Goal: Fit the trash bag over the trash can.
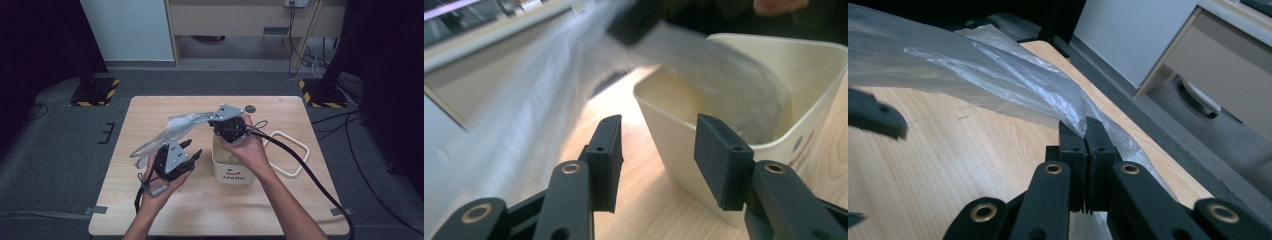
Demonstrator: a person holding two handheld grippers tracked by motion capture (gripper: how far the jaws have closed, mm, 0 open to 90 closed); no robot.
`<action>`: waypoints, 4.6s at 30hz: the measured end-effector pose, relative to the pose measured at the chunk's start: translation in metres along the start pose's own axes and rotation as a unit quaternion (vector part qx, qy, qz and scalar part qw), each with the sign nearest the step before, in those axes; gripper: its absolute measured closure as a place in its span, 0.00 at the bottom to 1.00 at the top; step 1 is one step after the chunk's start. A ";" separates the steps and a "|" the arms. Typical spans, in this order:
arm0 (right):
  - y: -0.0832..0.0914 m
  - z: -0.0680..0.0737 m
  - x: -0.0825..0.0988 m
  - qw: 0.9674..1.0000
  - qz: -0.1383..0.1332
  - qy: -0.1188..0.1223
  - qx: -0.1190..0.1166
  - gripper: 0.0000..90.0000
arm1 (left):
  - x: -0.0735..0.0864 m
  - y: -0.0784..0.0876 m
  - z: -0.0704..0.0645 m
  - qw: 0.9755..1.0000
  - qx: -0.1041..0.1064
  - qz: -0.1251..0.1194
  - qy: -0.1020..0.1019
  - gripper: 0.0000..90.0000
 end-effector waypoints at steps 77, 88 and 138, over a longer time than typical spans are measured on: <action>0.045 0.006 0.049 0.998 0.035 0.053 -0.004 0.81 | -0.044 0.000 0.037 0.996 0.019 -0.066 0.058 1.00; 0.035 -0.001 0.067 0.995 0.090 0.044 -0.012 0.85 | -0.060 0.007 0.035 0.995 0.029 -0.080 0.046 1.00; 0.028 0.022 0.052 0.996 -0.023 -0.008 -0.086 0.49 | -0.058 -0.041 0.000 0.996 0.059 -0.047 0.040 0.99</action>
Point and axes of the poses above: each handheld gripper's, and its own axes: y roughly backward along the jaws, x roughly out of its underside, z roughly to its left, the point moved 3 cm from there along -y, roughly forward along the jaws, and after that the axes turned 11 degrees about -x, right-handed, at the moved point
